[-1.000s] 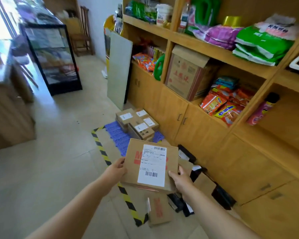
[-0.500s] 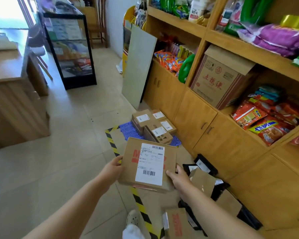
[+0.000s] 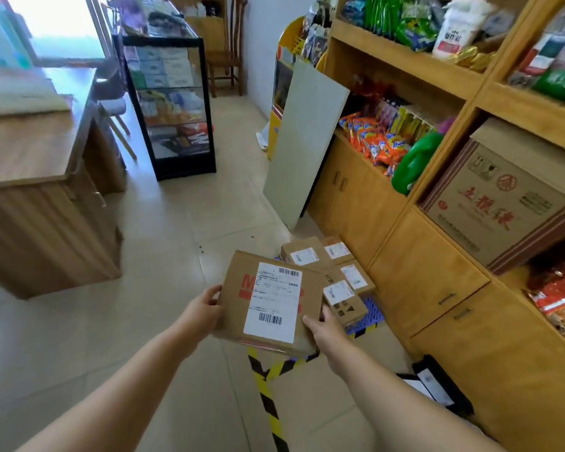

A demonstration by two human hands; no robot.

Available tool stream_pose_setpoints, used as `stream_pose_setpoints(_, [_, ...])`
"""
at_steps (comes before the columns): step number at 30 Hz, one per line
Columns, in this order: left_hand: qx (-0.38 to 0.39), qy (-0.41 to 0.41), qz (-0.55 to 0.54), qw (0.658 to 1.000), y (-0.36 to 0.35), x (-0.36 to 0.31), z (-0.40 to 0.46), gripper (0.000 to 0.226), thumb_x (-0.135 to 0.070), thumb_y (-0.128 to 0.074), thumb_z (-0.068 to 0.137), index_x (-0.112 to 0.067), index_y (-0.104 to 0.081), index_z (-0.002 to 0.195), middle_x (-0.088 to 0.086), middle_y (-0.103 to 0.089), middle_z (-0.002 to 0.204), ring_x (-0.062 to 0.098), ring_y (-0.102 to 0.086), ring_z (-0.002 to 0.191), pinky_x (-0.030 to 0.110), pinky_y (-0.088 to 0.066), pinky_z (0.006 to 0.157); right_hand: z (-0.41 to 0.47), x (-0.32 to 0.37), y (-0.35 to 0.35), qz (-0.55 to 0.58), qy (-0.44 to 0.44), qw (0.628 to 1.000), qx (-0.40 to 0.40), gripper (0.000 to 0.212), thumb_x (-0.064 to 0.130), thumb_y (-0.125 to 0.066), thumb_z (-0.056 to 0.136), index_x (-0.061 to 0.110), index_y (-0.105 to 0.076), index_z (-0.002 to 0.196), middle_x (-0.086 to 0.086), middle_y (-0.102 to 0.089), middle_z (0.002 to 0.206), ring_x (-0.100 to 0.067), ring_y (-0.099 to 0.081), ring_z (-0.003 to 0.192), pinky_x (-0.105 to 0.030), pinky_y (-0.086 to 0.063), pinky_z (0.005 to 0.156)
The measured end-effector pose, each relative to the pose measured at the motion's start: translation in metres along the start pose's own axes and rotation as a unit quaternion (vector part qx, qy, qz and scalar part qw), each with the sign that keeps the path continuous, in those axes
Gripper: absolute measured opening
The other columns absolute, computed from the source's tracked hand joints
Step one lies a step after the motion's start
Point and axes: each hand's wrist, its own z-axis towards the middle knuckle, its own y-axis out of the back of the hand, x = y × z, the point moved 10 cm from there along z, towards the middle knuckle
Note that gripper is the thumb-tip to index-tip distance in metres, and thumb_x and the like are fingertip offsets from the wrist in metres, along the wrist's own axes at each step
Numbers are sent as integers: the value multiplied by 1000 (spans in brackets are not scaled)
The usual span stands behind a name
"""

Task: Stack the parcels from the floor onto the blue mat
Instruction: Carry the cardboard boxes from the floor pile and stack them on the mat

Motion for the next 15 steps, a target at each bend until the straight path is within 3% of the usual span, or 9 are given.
stream_pose_setpoints(4, [12,-1,-3,1000,18,-28,52,58,3,-42,91,-20,-35,144,1,-59,108,16,-57,93,25,-44,71,47,38,-14,-3,-4,1000,-1,41,16,-48,98,21,-40,138,-3,-57,129,-23,-56,113,-40,-47,97])
stream_pose_setpoints(7, [18,-12,-7,1000,35,-53,95,58,7,-36,89,-22,-41,139,0,-60,104,13,-57,88,23,-43,65,79,68,-27,-3,4,1000,-11,35,16,-48,98,25,-44,132,4,-60,114,-20,-58,108,-36,-49,93])
stream_pose_setpoints(12, [50,-33,4,998,71,-99,178,63,12,-29,84,-22,-48,133,0,-61,107,19,-58,97,27,-46,72,134,113,-54,17,1,999,-41,38,16,-50,96,24,-45,133,6,-60,108,-20,-59,108,-39,-48,97])
stream_pose_setpoints(15, [78,-41,18,996,91,-126,224,63,14,-28,82,-24,-53,126,1,-63,106,17,-60,96,26,-46,69,163,141,-72,36,-7,998,-57,41,15,-50,96,25,-43,135,7,-59,105,-20,-58,108,-37,-47,97])
